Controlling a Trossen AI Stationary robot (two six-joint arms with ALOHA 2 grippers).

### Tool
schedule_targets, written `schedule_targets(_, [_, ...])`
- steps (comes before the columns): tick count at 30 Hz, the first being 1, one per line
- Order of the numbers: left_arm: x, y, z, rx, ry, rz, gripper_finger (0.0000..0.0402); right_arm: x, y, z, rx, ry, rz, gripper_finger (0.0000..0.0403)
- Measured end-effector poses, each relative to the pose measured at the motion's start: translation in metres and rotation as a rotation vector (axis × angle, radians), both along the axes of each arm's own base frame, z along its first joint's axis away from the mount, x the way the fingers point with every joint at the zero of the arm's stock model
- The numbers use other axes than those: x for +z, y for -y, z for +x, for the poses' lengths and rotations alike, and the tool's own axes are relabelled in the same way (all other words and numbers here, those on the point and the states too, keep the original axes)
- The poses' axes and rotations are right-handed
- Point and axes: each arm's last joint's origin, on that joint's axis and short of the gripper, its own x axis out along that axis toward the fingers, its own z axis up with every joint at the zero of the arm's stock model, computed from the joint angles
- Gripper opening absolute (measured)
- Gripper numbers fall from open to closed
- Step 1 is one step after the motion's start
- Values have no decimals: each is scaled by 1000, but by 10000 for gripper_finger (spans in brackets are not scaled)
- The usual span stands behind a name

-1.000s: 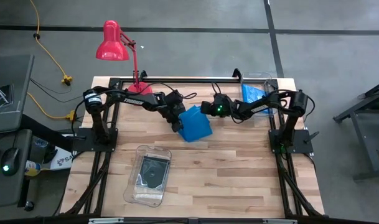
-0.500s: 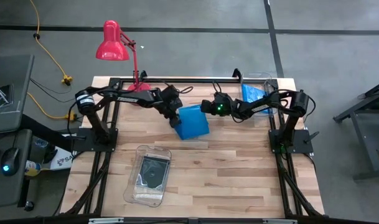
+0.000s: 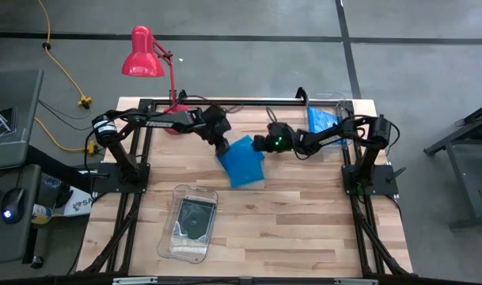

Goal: Pick & place jewel cases by type
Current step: Put the blue cd case into the top transparent bin

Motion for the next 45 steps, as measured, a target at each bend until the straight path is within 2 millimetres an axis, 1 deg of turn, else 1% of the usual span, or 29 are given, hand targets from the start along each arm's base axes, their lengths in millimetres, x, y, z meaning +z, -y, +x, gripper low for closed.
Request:
schedule_targets(4, [0, -6, -6, 20, -13, -18, 133, 0, -2, 1, 22, -1, -7, 7])
schedule_targets(8, [8, -11, -10, 43, 14, -2, 133, 0, -4, 2, 10, -2, -21, 7])
schedule_targets(13, [8, -15, -14, 69, -2, 13, 133, 2, -7, 3, 16, 14, -31, 7])
schedule_targets(20, [5, -13, -17, 61, -57, 31, 133, 6, -8, 5, 22, 50, -48, 7])
schedule_targets(23, [4, -13, -19, 58, -78, 35, 133, 11, -8, 5, 28, 67, -66, 7])
schedule_targets(28, [2, -12, -22, 65, -127, 59, 133, 27, -8, 3, 39, 105, -119, 5])
schedule_targets(35, [0, -13, -26, 68, -166, 73, 133, 56, -9, -2, 58, 166, -226, 5])
schedule_targets(41, [0, -14, -26, 76, -172, 85, 133, 82, -13, -13, 86, 176, -315, 5])
schedule_targets(45, [0, -14, -26, 77, -172, 87, 133, 103, -16, -22, 104, 213, -393, 5])
